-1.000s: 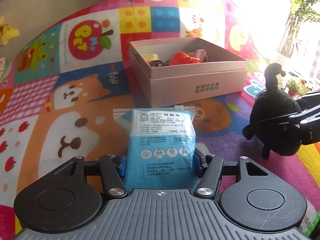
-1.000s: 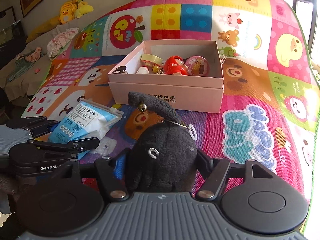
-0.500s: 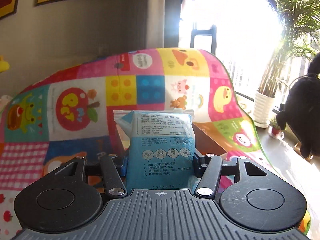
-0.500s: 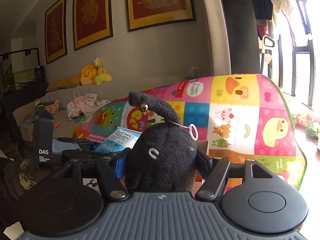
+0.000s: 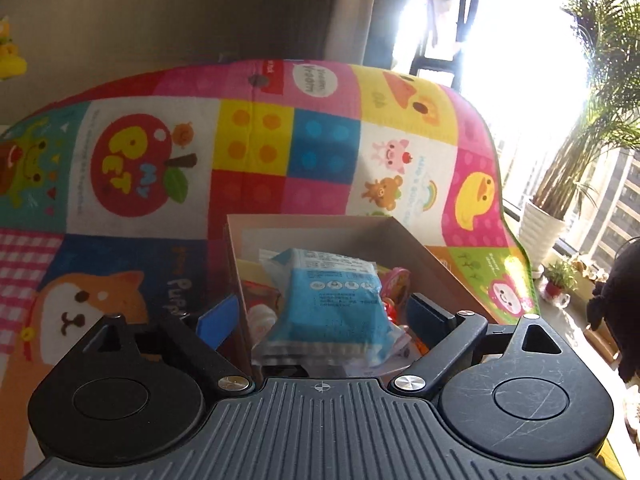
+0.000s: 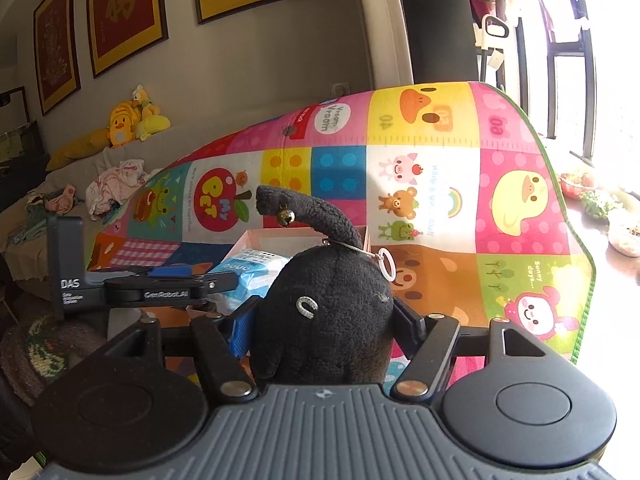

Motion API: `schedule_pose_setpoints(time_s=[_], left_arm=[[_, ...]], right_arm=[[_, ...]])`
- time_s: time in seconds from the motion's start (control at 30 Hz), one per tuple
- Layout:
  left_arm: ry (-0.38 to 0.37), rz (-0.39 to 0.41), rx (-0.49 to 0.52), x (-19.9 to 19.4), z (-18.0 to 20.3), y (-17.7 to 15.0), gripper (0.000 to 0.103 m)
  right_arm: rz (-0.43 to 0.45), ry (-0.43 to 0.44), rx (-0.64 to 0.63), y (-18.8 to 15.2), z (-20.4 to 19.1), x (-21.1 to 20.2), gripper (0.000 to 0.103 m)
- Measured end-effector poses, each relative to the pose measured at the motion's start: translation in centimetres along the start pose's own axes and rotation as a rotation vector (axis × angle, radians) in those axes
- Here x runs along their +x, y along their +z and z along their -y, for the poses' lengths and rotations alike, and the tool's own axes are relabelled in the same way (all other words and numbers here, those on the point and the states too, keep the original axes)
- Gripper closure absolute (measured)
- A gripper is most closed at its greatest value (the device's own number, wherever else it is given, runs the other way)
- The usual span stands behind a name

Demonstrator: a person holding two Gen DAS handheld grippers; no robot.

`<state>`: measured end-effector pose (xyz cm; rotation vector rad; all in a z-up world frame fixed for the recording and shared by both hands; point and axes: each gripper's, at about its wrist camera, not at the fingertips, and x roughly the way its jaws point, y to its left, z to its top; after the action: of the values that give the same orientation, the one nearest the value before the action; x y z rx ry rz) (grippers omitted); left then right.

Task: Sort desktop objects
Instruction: 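Lift the plush with the right tool while the left tool places the blue packet in the box, then lower the black plush into the pink box and open the right tool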

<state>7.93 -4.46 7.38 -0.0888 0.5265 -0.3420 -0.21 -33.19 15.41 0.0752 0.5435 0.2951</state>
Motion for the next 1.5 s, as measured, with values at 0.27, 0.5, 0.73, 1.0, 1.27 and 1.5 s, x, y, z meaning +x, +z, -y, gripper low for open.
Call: schedule_pose_setpoints(time_s=[0.27, 0.5, 0.73, 1.0, 1.27, 1.5], left_arm=[[0.040, 0.035, 0.045, -4.5, -1.4, -3.5, 0.006], [0.021, 0.016, -0.057, -4.8, -3.4, -5.4, 0.006], [-0.013, 0.025, -0.108, -4.0, -4.1, -5.8, 0.005], [-0.009, 0.044, -0.148, -3.9, -5.0, -6.0, 0.003], [-0.012, 0.046, -0.167, -3.6, -4.7, -5.9, 0.003], [-0.007, 0.037, -0.131, -3.9, -3.8, -5.8, 0.002]], right_arm=[[-0.052, 0.030, 0.029, 3.1, -1.4, 6.3, 0.035], [-0.254, -0.019, 0.118, 4.5, -1.1, 17.1, 0.035], [-0.319, -0.065, 0.124, 4.4, -2.3, 24.3, 0.039], [-0.249, -0.031, 0.101, 6.5, -1.2, 21.7, 0.022], [-0.155, -0.090, -0.113, 4.5, -3.2, 16.8, 0.026], [-0.204, 0.046, 0.016, 4.6, -4.1, 18.7, 0.054]])
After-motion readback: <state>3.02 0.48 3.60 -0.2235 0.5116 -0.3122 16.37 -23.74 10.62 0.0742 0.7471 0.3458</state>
